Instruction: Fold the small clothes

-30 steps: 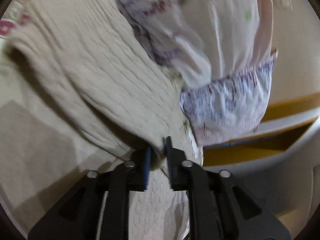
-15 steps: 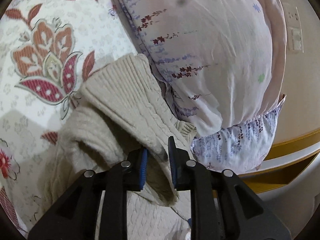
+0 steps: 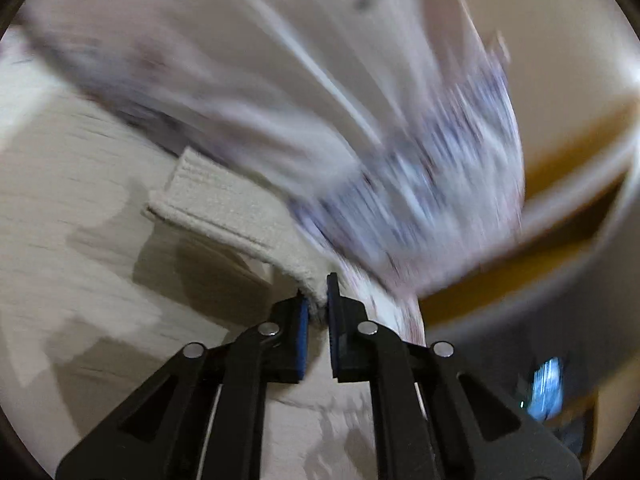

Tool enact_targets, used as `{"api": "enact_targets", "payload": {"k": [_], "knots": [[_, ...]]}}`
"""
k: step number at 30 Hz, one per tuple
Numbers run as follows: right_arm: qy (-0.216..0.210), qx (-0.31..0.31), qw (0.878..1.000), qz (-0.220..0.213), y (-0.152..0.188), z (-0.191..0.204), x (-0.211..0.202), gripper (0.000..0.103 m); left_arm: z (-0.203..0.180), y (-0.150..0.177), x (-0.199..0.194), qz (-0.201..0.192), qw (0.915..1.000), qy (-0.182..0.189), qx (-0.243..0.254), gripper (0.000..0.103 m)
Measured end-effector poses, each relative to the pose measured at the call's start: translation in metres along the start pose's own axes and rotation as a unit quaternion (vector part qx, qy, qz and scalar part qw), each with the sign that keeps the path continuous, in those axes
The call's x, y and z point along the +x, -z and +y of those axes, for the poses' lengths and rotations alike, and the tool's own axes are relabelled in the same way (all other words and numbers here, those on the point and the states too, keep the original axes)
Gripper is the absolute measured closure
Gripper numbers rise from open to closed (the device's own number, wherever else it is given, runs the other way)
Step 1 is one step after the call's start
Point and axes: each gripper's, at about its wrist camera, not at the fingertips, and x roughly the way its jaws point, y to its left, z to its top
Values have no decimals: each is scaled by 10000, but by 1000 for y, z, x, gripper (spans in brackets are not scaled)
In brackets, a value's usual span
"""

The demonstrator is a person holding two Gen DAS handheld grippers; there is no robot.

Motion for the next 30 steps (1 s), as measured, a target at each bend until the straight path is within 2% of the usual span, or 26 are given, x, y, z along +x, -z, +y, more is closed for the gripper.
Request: {"api": "enact_targets", "payload": {"k": [1,2,3,4,5,7,10,11,12,13,16,18,20,25,26,27,30], "knots": [[-10,121,9999,12,-3,-7,2,42,-10,6,16,376,9989,109,253,88],[-53,235,9997,33,-4,-12,3,42,-17,10,26,680,9966,179,419,73],[-95,322,9994,62,-6,-15,4,42,-24,19,35,1006,9927,254,611,65],[-195,467,9986,121,-8,-21,6,42,-28,24,38,1153,9901,326,734,53],[-280,552,9980,161,-9,-24,6,42,-30,28,34,1231,9879,394,856,45],[-442,710,9961,265,-14,-28,9,42,-24,25,22,1171,9891,327,831,38],[-738,903,9919,495,-21,-30,18,42,6,11,-11,891,9951,30,433,36],[-782,979,9906,548,-22,-30,21,45,16,8,-21,469,9981,-17,405,36],[-759,1092,9892,611,-24,-32,25,47,27,6,-34,325,9986,-246,342,36],[-610,1231,9882,684,-25,-35,29,55,35,6,-45,218,9984,-425,314,36],[-299,1500,9873,426,-24,-46,22,57,58,10,-78,-63,9959,-851,296,36],[-241,1431,9884,459,-21,-46,23,57,68,10,-90,-161,9926,-1153,343,35],[-337,1380,9880,613,-17,-44,29,67,76,9,-97,-202,9902,-1338,333,34],[-453,899,9923,727,-12,-22,40,93,89,8,-98,-140,9911,-1319,133,34],[-369,743,9943,675,-13,-17,40,94,90,9,-100,-160,9913,-1302,129,34],[-255,533,9973,424,-15,-10,34,94,88,9,-99,-173,9915,-1287,129,33],[-265,286,9983,-439,-26,-3,1,94,85,10,-100,-230,9916,-1264,144,30]]}}
